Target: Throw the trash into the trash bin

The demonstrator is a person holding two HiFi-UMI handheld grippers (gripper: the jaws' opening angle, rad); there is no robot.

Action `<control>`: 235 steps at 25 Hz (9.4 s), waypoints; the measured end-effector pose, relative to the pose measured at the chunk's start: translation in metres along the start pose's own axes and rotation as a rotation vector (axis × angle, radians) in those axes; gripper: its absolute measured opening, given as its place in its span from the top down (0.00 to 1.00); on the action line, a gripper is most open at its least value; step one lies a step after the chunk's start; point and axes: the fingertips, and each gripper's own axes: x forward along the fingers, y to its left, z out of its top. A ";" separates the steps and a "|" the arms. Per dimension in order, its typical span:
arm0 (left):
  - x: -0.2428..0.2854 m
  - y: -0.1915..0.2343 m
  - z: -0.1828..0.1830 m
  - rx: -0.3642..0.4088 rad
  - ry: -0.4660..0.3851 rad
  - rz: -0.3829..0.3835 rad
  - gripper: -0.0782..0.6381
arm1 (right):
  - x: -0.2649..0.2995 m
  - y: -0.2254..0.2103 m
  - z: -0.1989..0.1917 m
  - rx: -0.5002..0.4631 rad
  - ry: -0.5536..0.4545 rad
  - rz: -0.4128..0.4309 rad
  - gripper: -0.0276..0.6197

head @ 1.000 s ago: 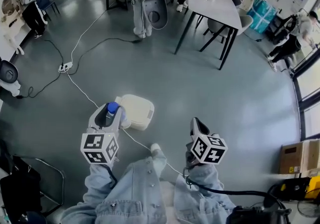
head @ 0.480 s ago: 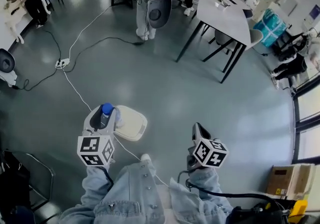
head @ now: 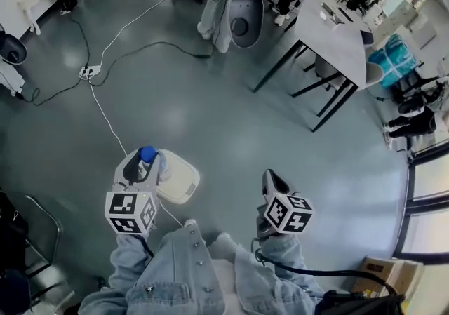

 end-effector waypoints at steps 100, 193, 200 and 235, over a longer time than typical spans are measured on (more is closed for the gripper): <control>-0.063 0.058 -0.371 -0.316 0.189 0.619 0.63 | 0.297 0.076 -0.428 -0.690 0.683 0.542 0.95; 0.090 0.055 -0.356 -0.238 0.283 0.459 0.57 | 0.293 0.039 -0.217 -0.297 0.402 0.476 0.95; 0.024 0.014 -0.272 -0.343 0.264 0.539 0.69 | 0.238 0.077 -0.162 -0.350 0.373 0.570 0.95; -0.190 0.038 -0.072 -0.335 -0.121 0.915 0.88 | 0.131 0.137 0.056 -0.522 0.021 0.571 0.95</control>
